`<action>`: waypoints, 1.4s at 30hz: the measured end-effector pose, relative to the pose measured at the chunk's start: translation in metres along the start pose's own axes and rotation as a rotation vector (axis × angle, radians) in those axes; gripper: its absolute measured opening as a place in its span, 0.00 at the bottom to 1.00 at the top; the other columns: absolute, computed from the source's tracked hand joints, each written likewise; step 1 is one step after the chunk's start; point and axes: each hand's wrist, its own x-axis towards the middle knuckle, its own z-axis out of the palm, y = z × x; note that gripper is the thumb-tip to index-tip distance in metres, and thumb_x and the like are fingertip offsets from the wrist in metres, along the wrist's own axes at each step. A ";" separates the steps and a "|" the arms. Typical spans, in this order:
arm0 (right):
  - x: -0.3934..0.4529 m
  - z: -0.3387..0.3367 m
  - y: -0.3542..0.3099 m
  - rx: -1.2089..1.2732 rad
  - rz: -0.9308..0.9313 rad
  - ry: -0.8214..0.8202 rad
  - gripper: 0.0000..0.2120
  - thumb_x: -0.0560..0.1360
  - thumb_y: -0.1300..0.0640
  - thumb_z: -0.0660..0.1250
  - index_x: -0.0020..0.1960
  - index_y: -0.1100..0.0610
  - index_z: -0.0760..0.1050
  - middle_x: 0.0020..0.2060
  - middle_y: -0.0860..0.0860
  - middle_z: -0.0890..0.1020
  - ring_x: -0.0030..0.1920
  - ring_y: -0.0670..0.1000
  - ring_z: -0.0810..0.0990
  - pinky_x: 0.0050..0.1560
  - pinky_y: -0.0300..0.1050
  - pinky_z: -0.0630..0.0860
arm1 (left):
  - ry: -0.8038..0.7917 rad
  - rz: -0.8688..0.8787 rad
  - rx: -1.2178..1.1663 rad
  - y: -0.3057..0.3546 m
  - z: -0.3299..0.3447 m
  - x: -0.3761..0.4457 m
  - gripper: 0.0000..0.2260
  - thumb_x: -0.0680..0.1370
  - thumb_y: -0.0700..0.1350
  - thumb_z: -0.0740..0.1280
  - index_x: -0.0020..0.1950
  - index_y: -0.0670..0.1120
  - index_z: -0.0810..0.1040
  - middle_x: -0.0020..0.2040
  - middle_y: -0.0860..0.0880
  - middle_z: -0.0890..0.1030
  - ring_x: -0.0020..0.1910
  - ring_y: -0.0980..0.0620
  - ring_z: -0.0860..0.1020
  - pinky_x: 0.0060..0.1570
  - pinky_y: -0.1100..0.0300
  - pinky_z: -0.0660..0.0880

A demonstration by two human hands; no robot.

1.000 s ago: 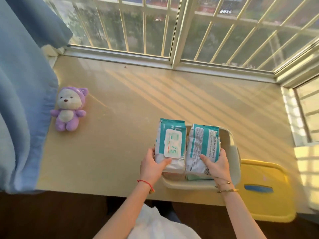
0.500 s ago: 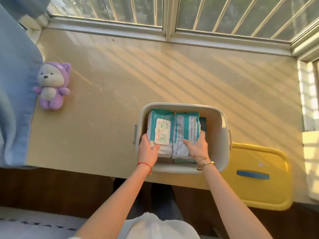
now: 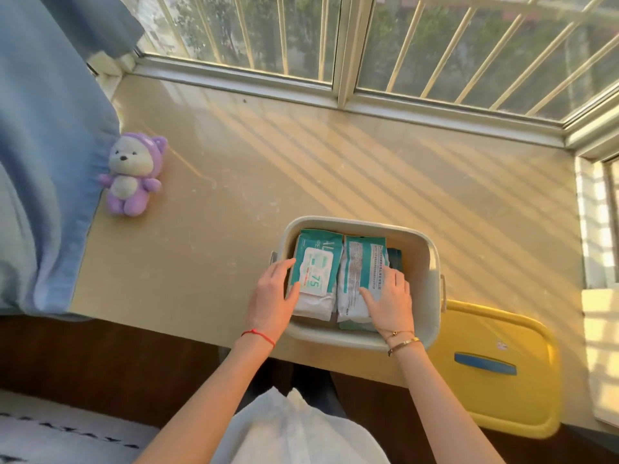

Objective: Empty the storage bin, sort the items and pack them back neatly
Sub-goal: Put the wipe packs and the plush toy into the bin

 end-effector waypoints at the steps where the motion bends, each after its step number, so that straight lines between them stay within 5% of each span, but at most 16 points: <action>1: -0.003 -0.004 -0.005 -0.011 -0.039 0.023 0.29 0.74 0.50 0.68 0.70 0.60 0.64 0.65 0.56 0.70 0.65 0.57 0.68 0.63 0.51 0.68 | 0.021 0.010 0.003 -0.003 -0.011 -0.001 0.17 0.77 0.43 0.66 0.66 0.47 0.73 0.62 0.49 0.76 0.60 0.53 0.75 0.57 0.67 0.66; 10: -0.015 -0.010 -0.099 -0.004 -0.366 0.088 0.18 0.75 0.53 0.66 0.62 0.58 0.73 0.56 0.53 0.78 0.61 0.55 0.72 0.65 0.46 0.66 | 0.222 -0.035 0.024 -0.077 -0.114 -0.017 0.13 0.75 0.46 0.70 0.59 0.48 0.78 0.56 0.51 0.81 0.55 0.51 0.79 0.56 0.58 0.74; 20: -0.004 0.071 -0.278 -0.028 -0.507 0.019 0.17 0.75 0.52 0.67 0.60 0.57 0.74 0.53 0.52 0.79 0.56 0.55 0.74 0.60 0.47 0.70 | 0.353 -0.151 0.063 -0.207 -0.244 -0.005 0.12 0.75 0.44 0.70 0.58 0.47 0.79 0.53 0.48 0.81 0.53 0.48 0.78 0.52 0.56 0.74; 31: 0.071 0.216 -0.469 0.187 -0.237 -0.134 0.28 0.72 0.49 0.71 0.65 0.64 0.68 0.60 0.59 0.74 0.62 0.59 0.72 0.63 0.48 0.67 | 0.282 -0.063 0.060 -0.352 -0.341 0.074 0.12 0.74 0.43 0.70 0.57 0.47 0.78 0.50 0.49 0.81 0.51 0.49 0.77 0.53 0.53 0.75; 42: 0.161 0.319 -0.516 0.309 0.063 -0.230 0.43 0.67 0.47 0.75 0.71 0.64 0.58 0.67 0.60 0.65 0.67 0.58 0.65 0.66 0.48 0.64 | 0.202 -0.051 -0.002 -0.412 -0.327 0.143 0.12 0.74 0.43 0.69 0.57 0.47 0.78 0.52 0.49 0.81 0.53 0.50 0.78 0.55 0.57 0.73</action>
